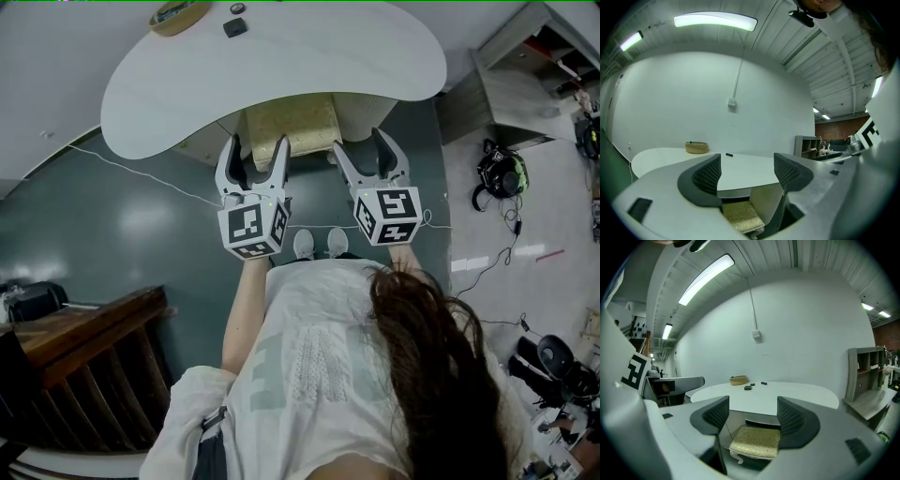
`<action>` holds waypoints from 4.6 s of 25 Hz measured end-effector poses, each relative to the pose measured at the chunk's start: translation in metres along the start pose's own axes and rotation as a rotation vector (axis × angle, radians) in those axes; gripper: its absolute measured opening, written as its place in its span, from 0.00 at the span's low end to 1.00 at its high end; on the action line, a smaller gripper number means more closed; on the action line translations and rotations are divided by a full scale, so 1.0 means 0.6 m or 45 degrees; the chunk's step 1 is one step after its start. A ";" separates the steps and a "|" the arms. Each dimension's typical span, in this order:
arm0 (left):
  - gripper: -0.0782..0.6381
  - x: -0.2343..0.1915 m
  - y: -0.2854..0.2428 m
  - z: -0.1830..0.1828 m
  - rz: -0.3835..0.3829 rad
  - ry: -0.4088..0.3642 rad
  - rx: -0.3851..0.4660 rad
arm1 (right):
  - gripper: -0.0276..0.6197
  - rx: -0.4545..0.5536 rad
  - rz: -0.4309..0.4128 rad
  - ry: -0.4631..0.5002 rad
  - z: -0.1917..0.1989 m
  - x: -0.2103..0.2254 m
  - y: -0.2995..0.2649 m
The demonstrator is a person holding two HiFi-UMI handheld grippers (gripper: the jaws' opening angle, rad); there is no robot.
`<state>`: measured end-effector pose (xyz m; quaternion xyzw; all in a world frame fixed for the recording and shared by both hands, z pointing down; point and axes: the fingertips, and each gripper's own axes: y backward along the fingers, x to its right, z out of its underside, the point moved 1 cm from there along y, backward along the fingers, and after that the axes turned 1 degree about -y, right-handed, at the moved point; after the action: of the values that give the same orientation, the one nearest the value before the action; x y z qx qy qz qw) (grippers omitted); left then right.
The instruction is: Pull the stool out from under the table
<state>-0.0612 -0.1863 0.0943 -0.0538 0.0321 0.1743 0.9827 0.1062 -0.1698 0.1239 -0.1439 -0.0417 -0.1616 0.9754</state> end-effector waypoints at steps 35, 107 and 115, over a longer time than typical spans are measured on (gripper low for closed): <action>0.57 -0.122 -0.192 0.403 -0.153 -0.032 -0.366 | 0.52 -0.304 0.027 -0.030 0.297 0.156 -0.270; 0.45 -0.361 -0.270 1.177 -0.030 -0.232 -1.031 | 0.39 -0.920 0.126 0.150 1.036 0.305 -0.546; 0.45 -0.370 -0.259 1.178 0.008 -0.234 -1.024 | 0.39 -0.938 0.132 0.145 1.041 0.289 -0.536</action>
<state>-0.1841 -0.3237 0.8283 -0.4176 -0.1262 0.1799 0.8817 0.1429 -0.3300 0.8288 -0.4779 0.0808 -0.1238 0.8659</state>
